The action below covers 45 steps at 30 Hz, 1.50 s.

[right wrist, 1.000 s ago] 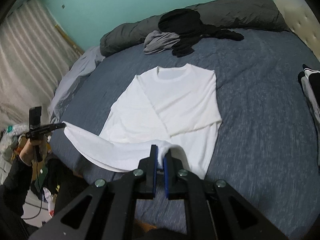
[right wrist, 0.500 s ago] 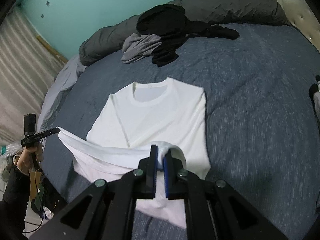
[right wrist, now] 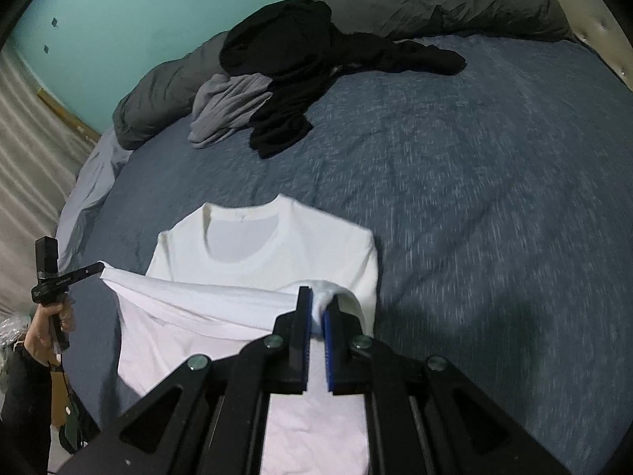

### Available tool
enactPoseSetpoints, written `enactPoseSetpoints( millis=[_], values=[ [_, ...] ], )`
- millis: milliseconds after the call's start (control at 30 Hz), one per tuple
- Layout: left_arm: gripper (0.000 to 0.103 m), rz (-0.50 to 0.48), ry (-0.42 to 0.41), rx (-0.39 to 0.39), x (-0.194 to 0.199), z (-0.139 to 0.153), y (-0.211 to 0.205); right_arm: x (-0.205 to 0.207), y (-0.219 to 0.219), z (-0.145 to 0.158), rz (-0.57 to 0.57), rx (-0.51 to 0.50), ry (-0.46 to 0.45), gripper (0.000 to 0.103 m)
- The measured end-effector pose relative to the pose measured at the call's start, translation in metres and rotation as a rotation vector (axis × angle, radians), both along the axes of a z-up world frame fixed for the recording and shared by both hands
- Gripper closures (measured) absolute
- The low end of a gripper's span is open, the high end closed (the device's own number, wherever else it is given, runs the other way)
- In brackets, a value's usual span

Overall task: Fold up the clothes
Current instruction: 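Lay the hem over the collar with both grippers, folding the shirt in half, then open the right gripper and release the folded hem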

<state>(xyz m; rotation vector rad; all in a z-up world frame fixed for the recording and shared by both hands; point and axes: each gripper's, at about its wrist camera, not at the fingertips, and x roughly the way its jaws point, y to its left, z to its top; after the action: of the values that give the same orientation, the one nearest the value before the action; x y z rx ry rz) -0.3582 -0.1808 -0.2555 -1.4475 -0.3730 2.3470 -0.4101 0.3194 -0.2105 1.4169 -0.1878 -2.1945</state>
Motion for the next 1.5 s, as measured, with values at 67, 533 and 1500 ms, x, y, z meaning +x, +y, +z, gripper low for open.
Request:
enactPoseSetpoints(
  millis=[67,533,1500],
  values=[
    [0.099,0.005,-0.011,0.0,-0.017,-0.009,0.0,-0.012,-0.004,-0.011,-0.011,0.006,-0.009,0.098],
    [0.099,0.071,-0.075,0.031,-0.065,-0.075,0.002,-0.061,-0.017,-0.076,-0.095,0.042,-0.051,0.097],
    [0.098,-0.095,0.036,-0.203,-0.035,-0.083,0.024,-0.012,-0.042,-0.098,0.139,0.268,0.146,0.08]
  ],
)
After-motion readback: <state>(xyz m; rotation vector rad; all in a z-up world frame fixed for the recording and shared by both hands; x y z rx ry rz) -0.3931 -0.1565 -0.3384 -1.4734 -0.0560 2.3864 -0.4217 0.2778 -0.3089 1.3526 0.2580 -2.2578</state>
